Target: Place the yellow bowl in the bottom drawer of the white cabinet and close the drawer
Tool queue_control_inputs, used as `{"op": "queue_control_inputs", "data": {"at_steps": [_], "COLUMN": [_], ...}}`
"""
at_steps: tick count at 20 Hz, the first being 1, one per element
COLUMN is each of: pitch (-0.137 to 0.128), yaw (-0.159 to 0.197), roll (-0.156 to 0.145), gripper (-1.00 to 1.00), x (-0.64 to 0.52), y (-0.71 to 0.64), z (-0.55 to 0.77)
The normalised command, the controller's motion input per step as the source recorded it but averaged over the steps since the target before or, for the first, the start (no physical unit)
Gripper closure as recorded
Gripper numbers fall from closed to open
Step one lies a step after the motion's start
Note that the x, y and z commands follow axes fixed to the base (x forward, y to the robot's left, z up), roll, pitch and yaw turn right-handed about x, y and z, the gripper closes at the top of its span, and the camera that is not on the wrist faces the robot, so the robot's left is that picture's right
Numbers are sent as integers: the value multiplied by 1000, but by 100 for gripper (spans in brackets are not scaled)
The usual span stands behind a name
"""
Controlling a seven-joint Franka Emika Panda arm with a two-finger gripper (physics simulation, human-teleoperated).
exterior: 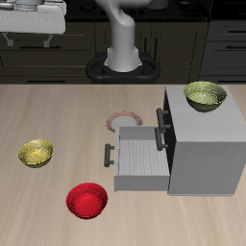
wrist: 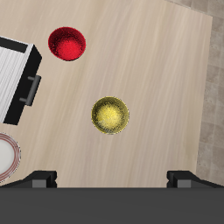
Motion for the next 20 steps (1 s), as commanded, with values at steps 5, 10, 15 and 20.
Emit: {"op": "queue_control_inputs", "data": {"at_steps": [5,10,15,20], "pitch": [6,15,15,15], "yaw": [61,-14,47,-2], "roll": [15,8,29,15], "gripper": [-100,-100,-100,-100], "x": [124,142,139,135], "y": [114,73,95,86], "z": [-256,-270,-303,-308]}}
